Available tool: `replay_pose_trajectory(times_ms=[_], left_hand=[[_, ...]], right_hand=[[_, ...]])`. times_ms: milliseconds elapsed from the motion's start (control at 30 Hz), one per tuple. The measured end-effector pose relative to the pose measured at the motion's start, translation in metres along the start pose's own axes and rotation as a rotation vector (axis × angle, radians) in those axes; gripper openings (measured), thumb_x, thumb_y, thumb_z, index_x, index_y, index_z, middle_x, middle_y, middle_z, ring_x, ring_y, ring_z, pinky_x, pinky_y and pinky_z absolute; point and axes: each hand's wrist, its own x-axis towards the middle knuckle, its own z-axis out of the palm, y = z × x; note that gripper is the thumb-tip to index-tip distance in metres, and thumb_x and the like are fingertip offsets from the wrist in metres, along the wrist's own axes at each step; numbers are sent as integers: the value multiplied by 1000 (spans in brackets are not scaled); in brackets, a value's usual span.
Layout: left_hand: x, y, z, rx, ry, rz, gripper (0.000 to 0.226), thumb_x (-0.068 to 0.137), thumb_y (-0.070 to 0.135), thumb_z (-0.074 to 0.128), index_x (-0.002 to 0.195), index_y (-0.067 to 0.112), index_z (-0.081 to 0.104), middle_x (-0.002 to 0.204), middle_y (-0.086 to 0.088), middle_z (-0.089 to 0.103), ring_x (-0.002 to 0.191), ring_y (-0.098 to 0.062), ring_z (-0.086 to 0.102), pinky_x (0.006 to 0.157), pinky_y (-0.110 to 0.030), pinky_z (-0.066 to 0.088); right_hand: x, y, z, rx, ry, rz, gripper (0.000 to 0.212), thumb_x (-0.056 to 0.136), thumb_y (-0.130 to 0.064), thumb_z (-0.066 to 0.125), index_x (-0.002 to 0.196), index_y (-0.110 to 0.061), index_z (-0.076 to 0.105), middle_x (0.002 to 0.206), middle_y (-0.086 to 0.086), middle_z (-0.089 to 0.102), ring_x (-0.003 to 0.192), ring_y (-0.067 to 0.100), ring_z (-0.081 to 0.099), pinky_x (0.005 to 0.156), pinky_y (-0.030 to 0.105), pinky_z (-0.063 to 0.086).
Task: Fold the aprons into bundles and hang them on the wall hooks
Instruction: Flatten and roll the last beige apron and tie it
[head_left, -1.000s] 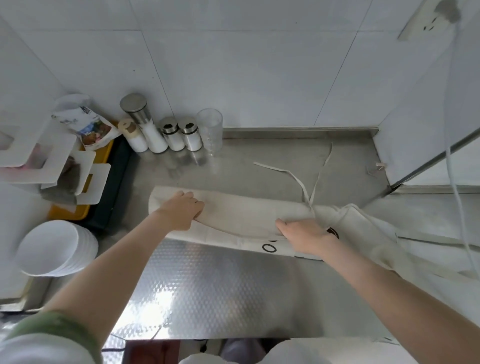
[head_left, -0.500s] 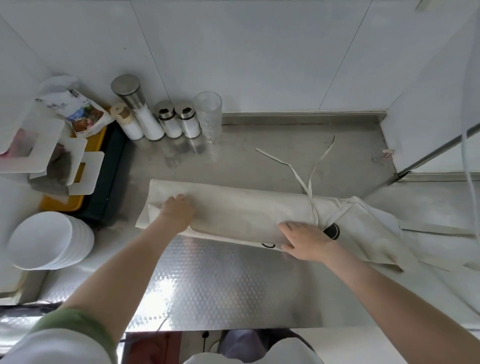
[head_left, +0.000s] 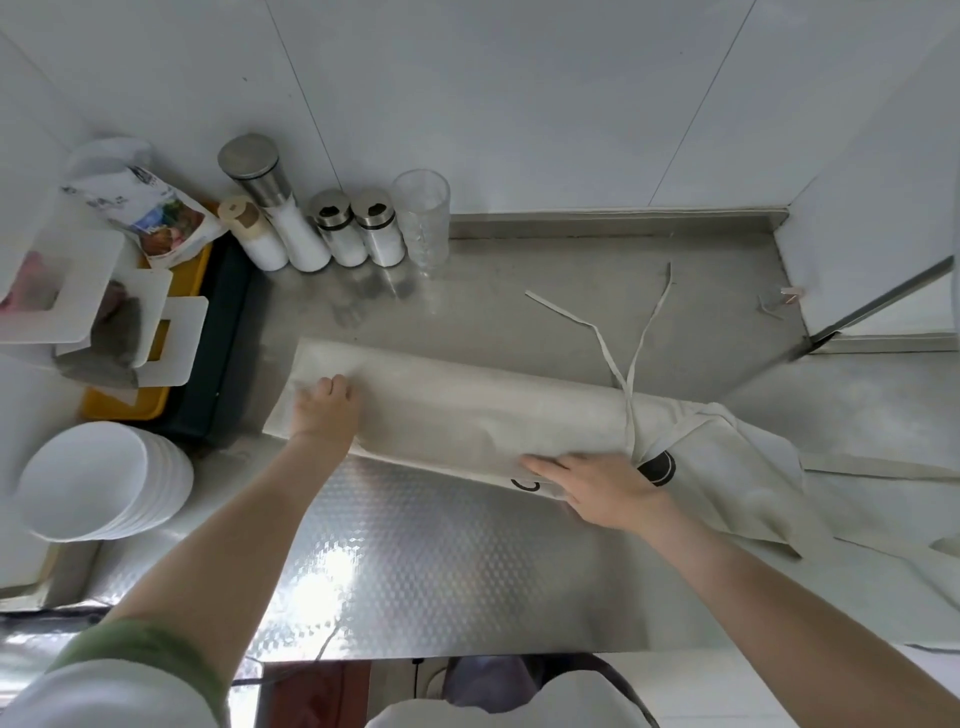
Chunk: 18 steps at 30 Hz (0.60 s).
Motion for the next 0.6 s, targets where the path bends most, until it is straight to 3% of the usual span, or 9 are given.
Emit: replay_pose_trajectory(times_ms=[167, 233, 267, 333, 400, 500, 600], left_hand=[[-12, -12, 0, 24, -81, -155, 77, 83, 21, 62, 146, 13, 19, 143, -10, 28, 128, -23, 33, 96, -35, 39], [-13, -13, -8, 104, -139, -179, 80, 88, 19, 54, 152, 13, 7, 155, -16, 7, 139, -28, 19, 107, -48, 31], [-13, -11, -13, 136, -173, -153, 81, 90, 19, 51, 153, 14, -1, 158, -17, -8, 145, -31, 7, 112, -55, 19], [-8, -3, -22, 71, -194, -5, 85, 93, 19, 50, 153, 19, -10, 157, -14, -25, 147, -34, -14, 115, -60, -3], [-5, 14, -34, -155, -161, 239, 93, 89, 18, 56, 153, 23, -12, 157, -11, -26, 145, -30, -22, 115, -55, -13], [-2, 48, -53, -420, -28, 527, 86, 92, 28, 54, 153, 32, -6, 159, -6, -23, 146, -20, -23, 115, -46, -15], [8, 74, -59, -389, 105, 630, 75, 96, 52, 43, 153, 33, -1, 160, -7, -20, 147, -18, -19, 115, -44, -14]], right_hand=[[3, 1, -3, 12, -33, 17, 60, 100, -27, 33, 149, -48, 4, 127, -4, 56, 113, 25, 55, 76, 32, 43], [7, 0, -1, -16, -55, 36, 63, 100, -23, 33, 150, -47, 3, 122, 0, 58, 102, 30, 59, 68, 32, 39], [8, 0, 1, -45, -60, 38, 65, 99, -19, 34, 150, -46, 3, 120, 1, 59, 98, 31, 60, 64, 31, 37], [11, -2, 6, -82, -52, 25, 68, 98, -16, 35, 151, -44, 2, 117, 3, 60, 93, 32, 61, 62, 31, 37], [12, -5, 11, -91, -43, 0, 65, 99, -17, 33, 152, -40, 4, 117, 3, 60, 96, 31, 60, 62, 32, 35], [9, -10, 17, -101, 23, -63, 55, 98, -32, 18, 152, -32, 14, 119, 3, 62, 101, 31, 61, 65, 33, 41], [2, -14, 22, -49, 97, -69, 68, 90, -47, 3, 149, -23, 28, 129, 1, 59, 103, 30, 63, 67, 36, 45]])
